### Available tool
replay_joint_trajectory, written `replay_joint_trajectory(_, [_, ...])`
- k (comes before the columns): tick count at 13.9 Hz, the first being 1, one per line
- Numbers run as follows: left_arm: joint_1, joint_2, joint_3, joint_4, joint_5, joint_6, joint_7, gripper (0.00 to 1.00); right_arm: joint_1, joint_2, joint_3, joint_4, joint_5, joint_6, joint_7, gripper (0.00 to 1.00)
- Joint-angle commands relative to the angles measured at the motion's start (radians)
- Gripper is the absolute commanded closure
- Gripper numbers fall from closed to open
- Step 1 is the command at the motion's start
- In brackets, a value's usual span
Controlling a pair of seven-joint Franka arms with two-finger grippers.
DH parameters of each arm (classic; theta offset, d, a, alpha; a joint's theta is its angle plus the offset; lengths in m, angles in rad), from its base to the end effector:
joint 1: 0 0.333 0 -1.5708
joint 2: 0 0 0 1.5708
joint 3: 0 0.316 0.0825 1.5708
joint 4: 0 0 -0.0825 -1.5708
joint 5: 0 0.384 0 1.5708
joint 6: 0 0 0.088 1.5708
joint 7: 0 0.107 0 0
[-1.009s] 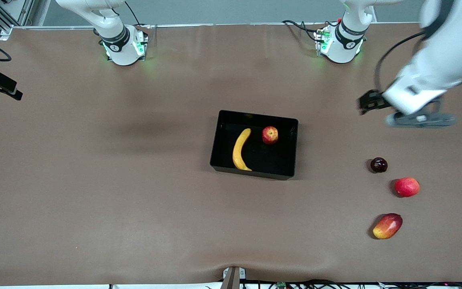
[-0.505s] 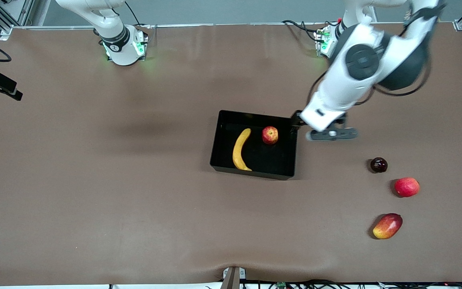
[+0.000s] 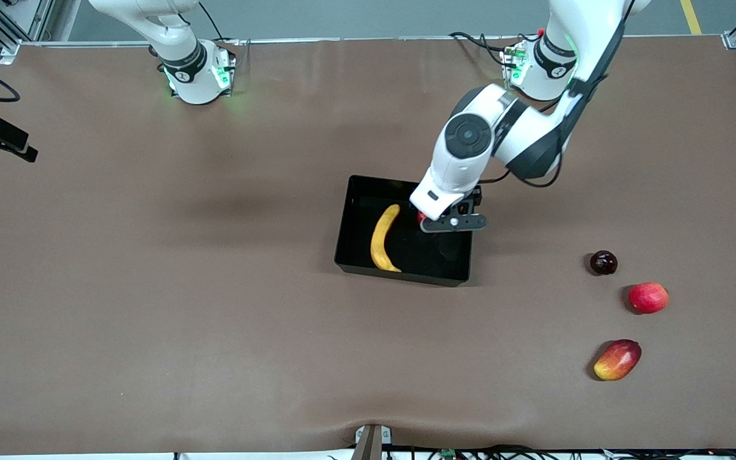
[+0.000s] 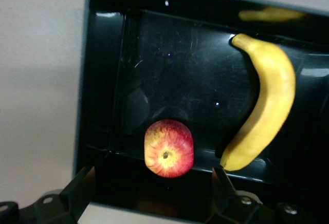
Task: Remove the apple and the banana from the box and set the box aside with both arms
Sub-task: 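Lower the left gripper into the box and grasp the red apple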
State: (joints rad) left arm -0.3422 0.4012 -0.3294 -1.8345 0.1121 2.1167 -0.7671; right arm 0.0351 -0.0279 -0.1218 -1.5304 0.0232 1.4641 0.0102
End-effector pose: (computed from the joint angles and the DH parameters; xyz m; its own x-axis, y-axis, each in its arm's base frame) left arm 0.5026 -0.3762 0.3150 0.9943 0.0524 -0.0931 0.0490 -0.9981 -0.0386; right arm 0.5332 -0.0447 0.6493 0.9948 -0.0940 -0.0388 -0.0951 -0.9951 -0.0261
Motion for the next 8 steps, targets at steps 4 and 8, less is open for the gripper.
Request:
replay_joint_trajectory(4, [-0.029,0.094,0.003,-0.014,0.026,0.095,-0.100,0.00,-0.021,0.016,0.014,0.023,0.000,-0.008,-0.009,0.00])
replay_joint_trajectory(8, [-0.027,0.130,0.004,-0.040,0.026,0.115,-0.101,0.00,-0.021,0.017,0.014,0.023,0.000,-0.007,-0.009,0.00])
